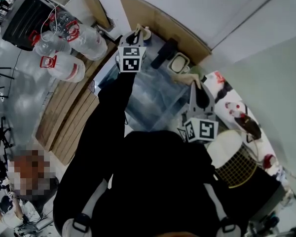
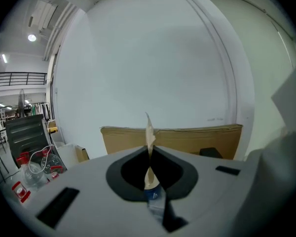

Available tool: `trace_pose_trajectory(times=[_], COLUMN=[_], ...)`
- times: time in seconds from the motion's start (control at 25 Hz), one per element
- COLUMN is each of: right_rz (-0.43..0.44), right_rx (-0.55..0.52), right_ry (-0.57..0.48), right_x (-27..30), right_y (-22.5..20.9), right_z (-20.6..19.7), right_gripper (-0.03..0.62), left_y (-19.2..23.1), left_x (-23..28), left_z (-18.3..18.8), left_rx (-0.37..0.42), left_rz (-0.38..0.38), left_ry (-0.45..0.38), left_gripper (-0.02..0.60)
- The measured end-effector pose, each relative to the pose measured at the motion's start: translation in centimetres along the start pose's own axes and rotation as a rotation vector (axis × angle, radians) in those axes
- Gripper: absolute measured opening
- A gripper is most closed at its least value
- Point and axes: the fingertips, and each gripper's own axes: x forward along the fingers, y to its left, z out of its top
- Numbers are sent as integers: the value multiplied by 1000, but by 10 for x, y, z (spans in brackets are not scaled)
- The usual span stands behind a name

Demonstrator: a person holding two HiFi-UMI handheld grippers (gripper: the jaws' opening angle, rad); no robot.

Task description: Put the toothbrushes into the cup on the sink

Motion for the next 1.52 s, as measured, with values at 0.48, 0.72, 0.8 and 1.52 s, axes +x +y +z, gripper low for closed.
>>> trace_pose_trajectory(times=[0.48, 0.72, 0.8, 1.52], right_rz=[-9, -21, -27, -81], right_rx=[-5, 15, 19, 28], right_ry=[-5, -2, -1, -12], right_x=[-5, -10, -12, -37], right_y=[-7, -11, -13, -26], right_z=[4, 1, 1, 3], right_gripper=[32, 31, 32, 32], left_y=[0, -2, -3, -35], left_x=[30, 20, 11, -117], left_z=[-45, -46, -38, -1], left_rx=[-26, -99, -109, -88], left_rz=[-41, -73, -79, -50], left_ry=[143, 149, 123, -46], left_gripper=[11, 87, 87, 42])
